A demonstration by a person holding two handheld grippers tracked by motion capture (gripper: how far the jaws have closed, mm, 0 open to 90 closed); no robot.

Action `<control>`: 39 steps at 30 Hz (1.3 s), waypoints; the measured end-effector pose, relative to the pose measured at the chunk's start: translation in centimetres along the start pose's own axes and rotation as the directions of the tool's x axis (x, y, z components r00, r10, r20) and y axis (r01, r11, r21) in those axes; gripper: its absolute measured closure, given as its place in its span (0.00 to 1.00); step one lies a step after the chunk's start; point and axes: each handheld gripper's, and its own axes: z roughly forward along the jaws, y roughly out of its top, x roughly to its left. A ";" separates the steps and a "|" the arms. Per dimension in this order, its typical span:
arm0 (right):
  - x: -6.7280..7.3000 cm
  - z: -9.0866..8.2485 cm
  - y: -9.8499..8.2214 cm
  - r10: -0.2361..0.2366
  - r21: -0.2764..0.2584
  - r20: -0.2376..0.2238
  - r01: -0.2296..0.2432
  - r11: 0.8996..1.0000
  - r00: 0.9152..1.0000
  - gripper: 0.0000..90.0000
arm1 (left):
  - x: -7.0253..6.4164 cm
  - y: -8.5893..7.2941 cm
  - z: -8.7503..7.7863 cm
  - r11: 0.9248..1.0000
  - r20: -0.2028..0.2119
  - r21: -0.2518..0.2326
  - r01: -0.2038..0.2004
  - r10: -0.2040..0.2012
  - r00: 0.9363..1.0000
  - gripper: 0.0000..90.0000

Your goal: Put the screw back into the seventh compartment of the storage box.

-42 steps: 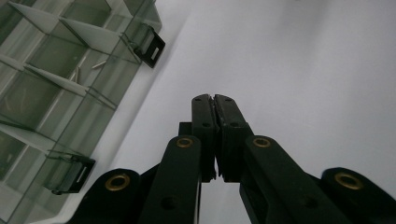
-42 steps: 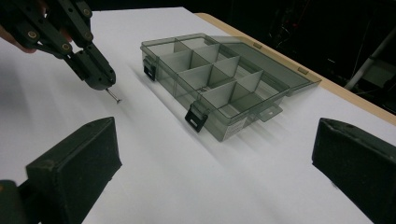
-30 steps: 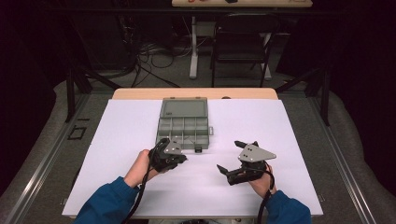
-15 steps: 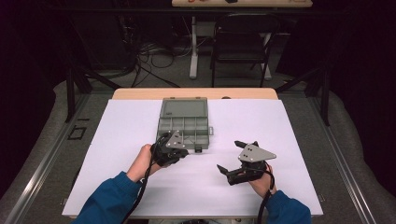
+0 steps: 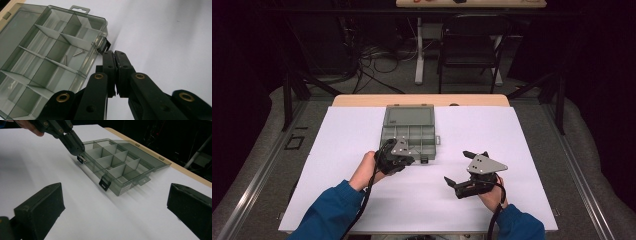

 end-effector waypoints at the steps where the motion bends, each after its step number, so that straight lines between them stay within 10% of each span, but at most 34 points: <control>1: 0.0 0.0 0.0 0.000 0.000 -0.002 0.000 1.000 1.000 0.00 | 0.0 0.0 0.1 1.000 0.001 -0.002 0.004 -0.004 1.000 0.98; 39: 0.0 0.0 0.0 0.008 0.001 0.006 -0.008 1.000 1.000 0.00 | 3.7 3.3 0.0 0.999 -0.072 -0.029 0.027 -0.029 0.997 0.98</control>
